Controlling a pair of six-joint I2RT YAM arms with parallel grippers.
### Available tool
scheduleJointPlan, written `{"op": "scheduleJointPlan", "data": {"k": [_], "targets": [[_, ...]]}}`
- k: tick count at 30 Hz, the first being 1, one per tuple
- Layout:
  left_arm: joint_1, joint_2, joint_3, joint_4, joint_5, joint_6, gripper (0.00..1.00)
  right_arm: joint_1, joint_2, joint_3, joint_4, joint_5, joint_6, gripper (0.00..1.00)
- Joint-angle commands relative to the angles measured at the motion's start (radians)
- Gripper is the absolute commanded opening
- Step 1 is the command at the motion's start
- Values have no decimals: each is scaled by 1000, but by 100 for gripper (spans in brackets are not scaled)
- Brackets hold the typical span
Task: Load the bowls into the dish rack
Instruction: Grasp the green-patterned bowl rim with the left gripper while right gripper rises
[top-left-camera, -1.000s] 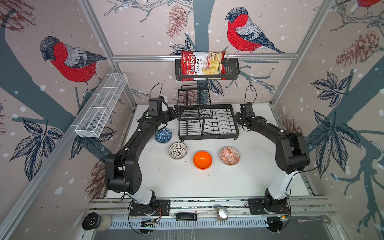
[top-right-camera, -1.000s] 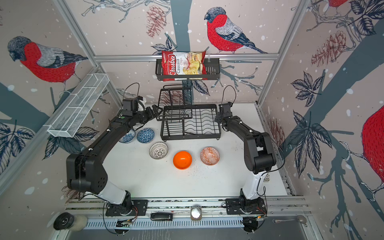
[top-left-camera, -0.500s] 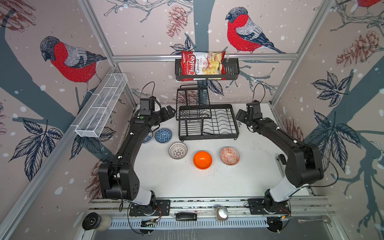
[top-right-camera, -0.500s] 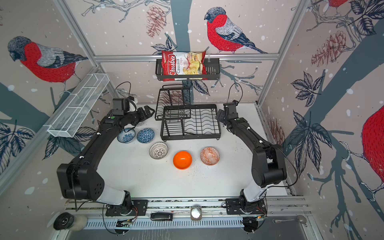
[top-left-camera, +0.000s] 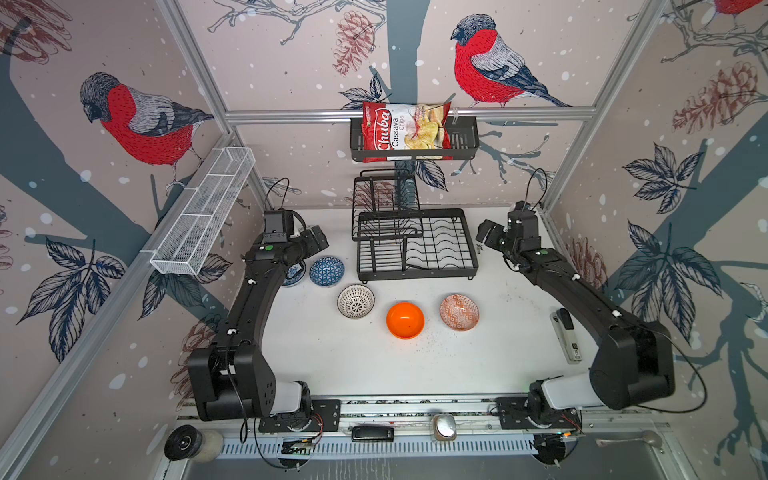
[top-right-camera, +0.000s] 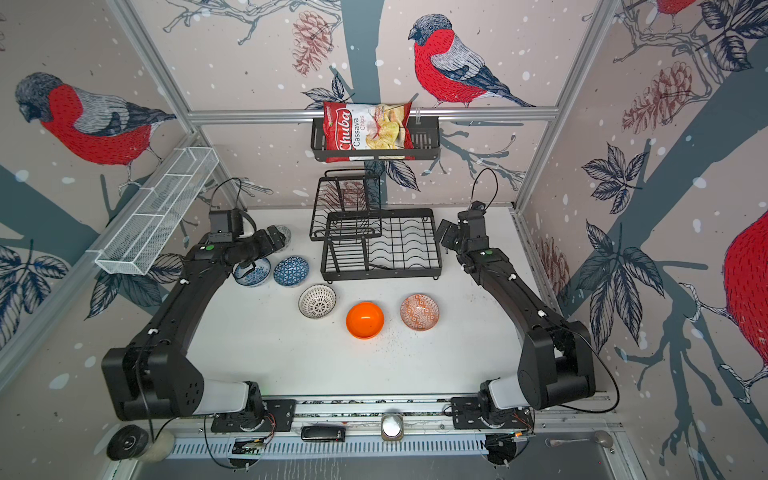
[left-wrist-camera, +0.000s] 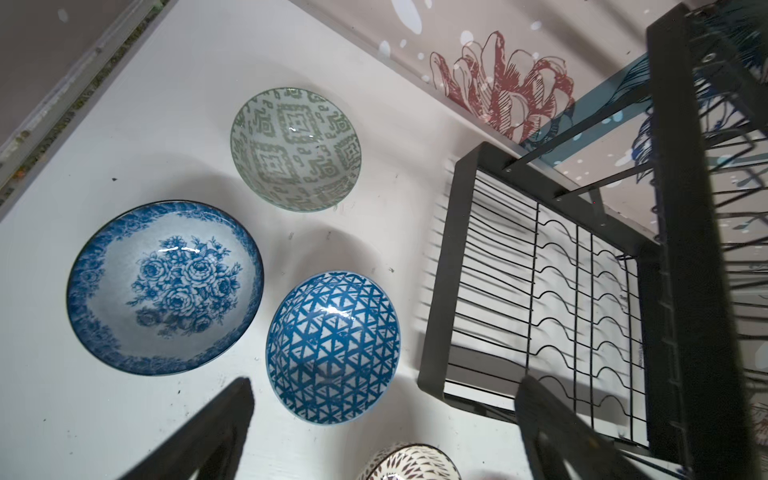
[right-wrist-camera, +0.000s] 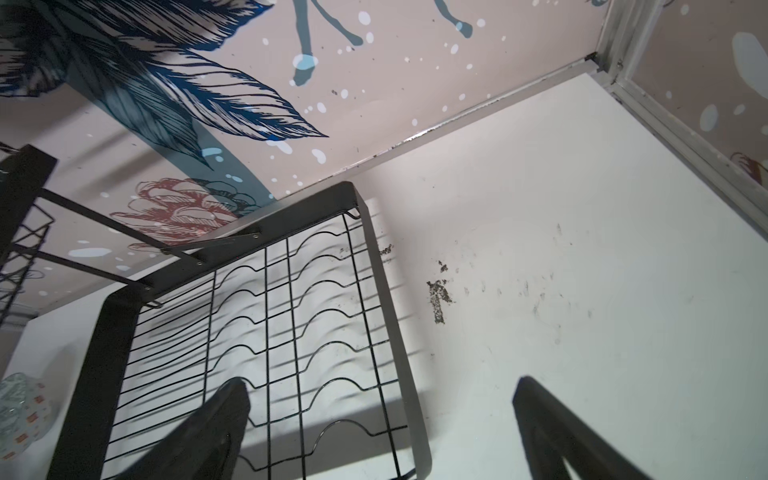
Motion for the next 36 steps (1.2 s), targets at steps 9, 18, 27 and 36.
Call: {"op": "scheduleJointPlan", "data": {"k": [9,18,27,36], "targets": [[59,289,178,28,-117,-59,98,2,-120,-76,210,-194,-44,100],[125,619,523,-150,-91,-8,93,86,-200,-78,252,-176,-162,100],[188,707,565,-99,-51,-52,83,270,-318,-124,387,-106,-331,100],[203,792,613,-94,-30,-29,69,309,-204,26,272,35,-438,100]]}}
